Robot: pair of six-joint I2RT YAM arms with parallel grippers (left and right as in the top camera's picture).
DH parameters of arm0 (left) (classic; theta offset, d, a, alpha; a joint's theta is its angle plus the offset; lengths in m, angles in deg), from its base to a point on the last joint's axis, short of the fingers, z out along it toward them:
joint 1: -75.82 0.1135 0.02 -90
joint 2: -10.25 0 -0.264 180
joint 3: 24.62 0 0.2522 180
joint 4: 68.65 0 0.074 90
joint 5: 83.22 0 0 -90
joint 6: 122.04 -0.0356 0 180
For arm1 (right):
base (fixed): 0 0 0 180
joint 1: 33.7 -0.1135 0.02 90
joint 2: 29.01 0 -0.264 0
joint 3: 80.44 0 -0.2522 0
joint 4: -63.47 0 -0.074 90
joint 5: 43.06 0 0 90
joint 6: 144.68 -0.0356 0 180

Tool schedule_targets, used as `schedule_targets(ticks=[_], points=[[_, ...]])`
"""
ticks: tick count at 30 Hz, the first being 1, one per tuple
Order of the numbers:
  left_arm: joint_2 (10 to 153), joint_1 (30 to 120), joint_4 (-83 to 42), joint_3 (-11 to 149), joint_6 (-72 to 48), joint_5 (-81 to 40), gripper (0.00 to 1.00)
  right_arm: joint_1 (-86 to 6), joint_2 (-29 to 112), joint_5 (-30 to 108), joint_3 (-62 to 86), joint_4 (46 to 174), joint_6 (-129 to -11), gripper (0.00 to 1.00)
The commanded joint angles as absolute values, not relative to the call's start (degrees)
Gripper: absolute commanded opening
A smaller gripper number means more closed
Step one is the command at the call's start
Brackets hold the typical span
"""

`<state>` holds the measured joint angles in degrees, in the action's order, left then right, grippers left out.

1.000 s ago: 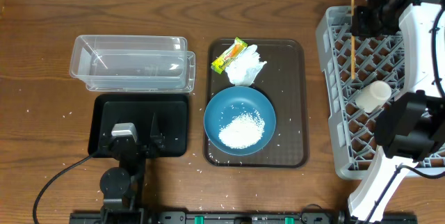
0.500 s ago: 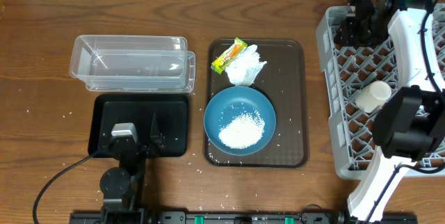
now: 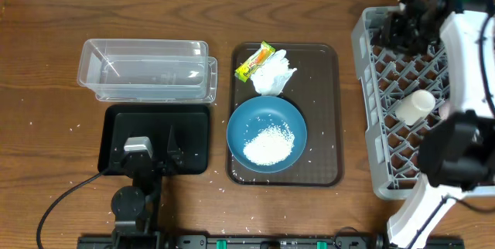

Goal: Sort waste into correct bins and load items into the dishwasher rack
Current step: 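Carry the second chopstick to the rack and drop it in, then move the left gripper over to the blue bowl of rice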

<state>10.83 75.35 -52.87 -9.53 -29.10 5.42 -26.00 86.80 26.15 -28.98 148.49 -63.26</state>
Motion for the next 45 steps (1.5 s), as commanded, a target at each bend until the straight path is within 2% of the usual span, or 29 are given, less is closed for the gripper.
schedule_targets(ticks=[1, 6, 9, 45], points=[[10.48, 75.59, -50.82, -10.63, -29.45, 6.12, 0.96, -26.21, 80.68, 29.05, -29.11, 148.8, -68.33, 0.99], [10.48, 75.59, -50.82, -10.63, -29.43, 6.12, 0.97, -24.97, 78.71, 45.03, -29.11, 147.29, -68.6, 0.99], [10.48, 75.59, -50.82, -10.63, -29.43, 6.12, 0.97, -23.94, 78.86, 49.14, -29.09, 148.6, -68.57, 0.99], [10.48, 75.59, -50.82, -10.63, -29.43, 6.12, 0.96, -23.26, 78.88, 49.07, -29.09, 150.29, -68.35, 0.99]])
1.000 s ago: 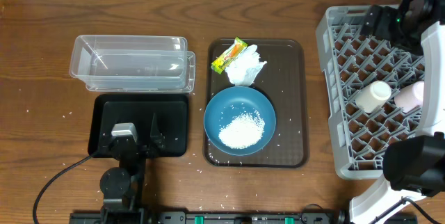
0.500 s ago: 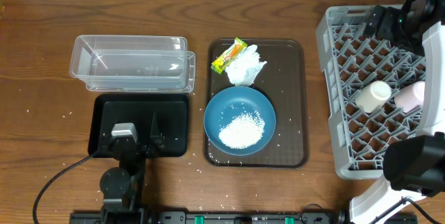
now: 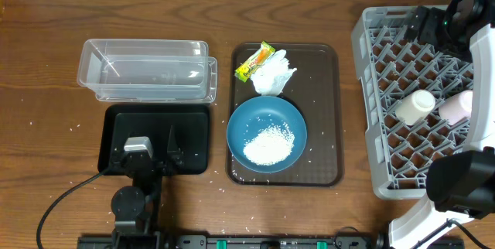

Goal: Sort waste into correct bins and load items into the dishwasher rack
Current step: 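Move the left gripper over to the blue bowl of rice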

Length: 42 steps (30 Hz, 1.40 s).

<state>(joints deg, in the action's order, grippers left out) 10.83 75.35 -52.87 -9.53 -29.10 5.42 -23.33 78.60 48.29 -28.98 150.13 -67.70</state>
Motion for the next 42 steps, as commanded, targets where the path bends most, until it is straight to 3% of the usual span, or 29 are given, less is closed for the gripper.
schedule_targets(ticks=[1, 8, 13, 17, 19, 23, 27, 34, 42], points=[[10.48, 75.59, -50.82, -10.63, -29.43, 6.12, 0.97, -23.26, 78.88, 49.07, -29.09, 150.29, -68.35, 0.99], [10.48, 75.57, -51.97, -10.61, -26.85, 4.61, 0.96, -23.26, 78.88, 49.07, -29.09, 150.29, -68.35, 0.99], [10.48, 75.48, -54.53, -10.61, 4.01, -25.29, 0.97, -23.26, 78.88, 49.07, -29.09, 150.29, -68.35, 0.99], [10.48, 75.48, -55.27, -10.61, 25.61, -31.39, 0.97, -23.26, 78.88, 49.07, -29.09, 150.29, -68.35, 0.99], [10.48, 75.48, -60.06, -10.61, 30.05, -31.83, 0.97, -23.26, 78.88, 49.07, -29.09, 150.29, -68.35, 0.99], [10.48, 75.48, -79.84, -10.32, 30.0, -34.82, 0.96, -23.26, 78.88, 49.07, -29.09, 150.29, -68.35, 0.99], [10.96, 75.48, -81.15, -6.28, 29.08, -34.62, 0.97, -23.26, 78.88, 49.07, -29.09, 150.29, -68.35, 0.99], [21.23, 75.48, -63.03, 8.72, 14.38, -35.5, 0.96, -23.26, 78.88, 49.07, -29.09, 150.29, -68.35, 0.99], [48.64, 75.41, -25.77, 37.44, -8.95, -38.43, 0.97, -23.26, 78.88, 49.07, -29.09, 150.29, -68.35, 0.99]])
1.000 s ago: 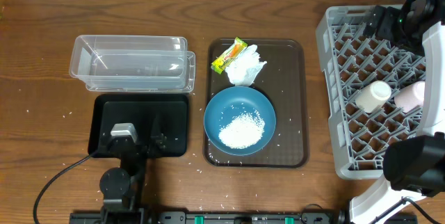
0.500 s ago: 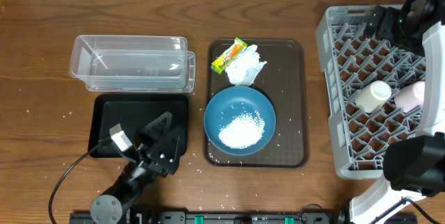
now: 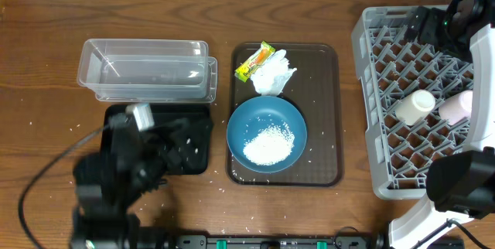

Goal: Sort waste into correct bins and load items into the dishwasher rack
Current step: 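Move the left gripper over to the blue bowl of rice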

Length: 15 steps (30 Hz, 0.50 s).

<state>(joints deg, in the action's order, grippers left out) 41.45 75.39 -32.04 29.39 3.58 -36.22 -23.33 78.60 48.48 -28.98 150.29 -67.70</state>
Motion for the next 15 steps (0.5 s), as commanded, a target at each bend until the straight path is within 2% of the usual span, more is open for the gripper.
schedule_targets(ticks=[1, 3, 6, 9, 11, 15], points=[[51.7, 75.26, -20.81, 40.65, -11.81, -38.38, 0.97, -23.26, 78.88, 49.07, -29.09, 150.29, -68.35, 0.99], [57.8, 74.74, -11.08, 46.86, -16.01, -36.46, 0.97, -23.26, 78.88, 49.07, -29.09, 150.29, -68.35, 0.99], [64.45, 74.56, -4.89, 52.1, -15.66, -37.01, 0.97, -23.26, 78.88, 49.07, -29.09, 150.29, -68.35, 0.99], [68.25, 74.54, -4.94, 52.69, -12.49, -41.92, 0.97, -23.26, 78.88, 49.07, -29.09, 150.29, -68.35, 0.99], [70.28, 73.29, -7.1, 52.69, -14.74, -46.6, 0.97, -23.26, 78.88, 49.07, -29.09, 150.29, -68.35, 0.99], [72.07, 65.62, -7.54, 52.71, -14.61, -39.87, 0.97, -23.26, 78.88, 49.07, -29.09, 150.29, -68.35, 0.99]])
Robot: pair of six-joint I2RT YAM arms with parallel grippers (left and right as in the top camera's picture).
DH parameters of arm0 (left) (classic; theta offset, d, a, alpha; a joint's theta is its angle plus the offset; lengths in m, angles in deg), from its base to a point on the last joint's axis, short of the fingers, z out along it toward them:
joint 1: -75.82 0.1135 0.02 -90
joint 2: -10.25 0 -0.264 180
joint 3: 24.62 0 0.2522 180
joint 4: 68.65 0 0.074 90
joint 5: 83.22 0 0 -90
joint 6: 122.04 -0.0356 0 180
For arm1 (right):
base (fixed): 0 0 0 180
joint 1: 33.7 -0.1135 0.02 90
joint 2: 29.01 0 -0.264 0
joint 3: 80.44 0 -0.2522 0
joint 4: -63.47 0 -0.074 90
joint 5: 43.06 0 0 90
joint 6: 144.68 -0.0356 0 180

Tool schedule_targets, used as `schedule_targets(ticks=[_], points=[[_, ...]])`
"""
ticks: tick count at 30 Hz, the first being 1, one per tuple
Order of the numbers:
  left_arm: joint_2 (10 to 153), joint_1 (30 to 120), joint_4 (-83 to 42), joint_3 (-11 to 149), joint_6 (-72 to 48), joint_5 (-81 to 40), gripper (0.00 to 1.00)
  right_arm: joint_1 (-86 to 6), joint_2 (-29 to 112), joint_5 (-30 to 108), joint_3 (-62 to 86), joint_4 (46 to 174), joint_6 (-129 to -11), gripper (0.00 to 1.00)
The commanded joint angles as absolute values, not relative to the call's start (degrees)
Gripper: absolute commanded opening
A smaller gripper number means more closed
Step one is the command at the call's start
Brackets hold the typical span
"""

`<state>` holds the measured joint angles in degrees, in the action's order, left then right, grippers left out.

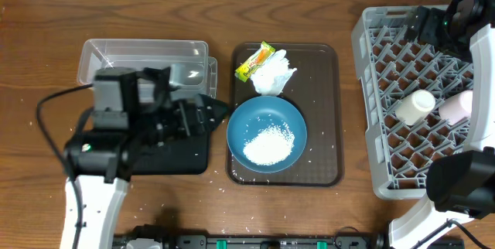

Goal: Sort waste into correct bins and load items into the dishwasher rack
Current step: 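Move the left gripper over to the blue bowl of rice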

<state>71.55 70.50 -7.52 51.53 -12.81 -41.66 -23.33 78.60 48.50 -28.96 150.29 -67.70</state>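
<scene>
On the brown tray (331, 110) sits a blue bowl (267, 121) holding white grains, with a crumpled white napkin (272, 75) and a green-orange wrapper (255, 61) behind it. My left gripper (215, 110) hovers over the gap between the black bin (182, 160) and the tray, pointing at the bowl's left rim; its jaws look spread with nothing between them. The grey dishwasher rack (371, 86) holds a white cup (415, 106) and a pink cup (456, 106). My right gripper (421, 23) hangs over the rack's far edge; its fingers are too dark to read.
A clear plastic bin (147, 52) stands at the back left, partly under my left arm. White crumbs are scattered on the wooden table around the bins and tray. The right arm's white links run along the rack's right side.
My left arm has moved further back and to the right, from over the black bin's left half to a spot where its gripper reaches the bowl's left rim. The right arm is unchanged.
At first my right arm lay across the rack with its gripper at the far left corner, and the left arm rested at the front of the black bin. The right arm then drew back, baring a pink cup. After that the left arm lifted off and now reaches toward the bowl.
</scene>
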Motion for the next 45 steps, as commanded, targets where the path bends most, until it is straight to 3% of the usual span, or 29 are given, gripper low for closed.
schedule_targets(ticks=[1, 7, 12, 21, 32, 45], points=[[72.36, 62.65, -7.34, 52.71, -13.86, -36.09, 0.97, -23.26, 78.88, 49.07, -29.09, 150.29, -68.35, 0.99], [75.94, 41.05, -6.8, 52.71, -5.89, -7.15, 0.97, -23.26, 78.88, 49.07, -29.09, 150.29, -68.35, 0.99], [81.34, 32.09, -8.92, 52.71, -3.68, 4.63, 0.97, -23.26, 78.88, 49.07, -29.09, 150.29, -68.35, 0.99], [88.16, 30.89, -17.0, 53.24, -6.72, -3.11, 0.97, -23.26, 78.88, 49.07, -29.09, 150.29, -68.35, 0.99], [104.01, 30.5, -0.5, 69.33, -12.14, -1.99, 0.97, -23.26, 78.88, 49.07, -29.09, 150.29, -68.35, 0.99], [112.42, 27.02, -10.27, 69.39, -12.05, 0.39, 0.96, -23.26, 78.88, 49.07, -29.09, 150.29, -68.35, 0.99]])
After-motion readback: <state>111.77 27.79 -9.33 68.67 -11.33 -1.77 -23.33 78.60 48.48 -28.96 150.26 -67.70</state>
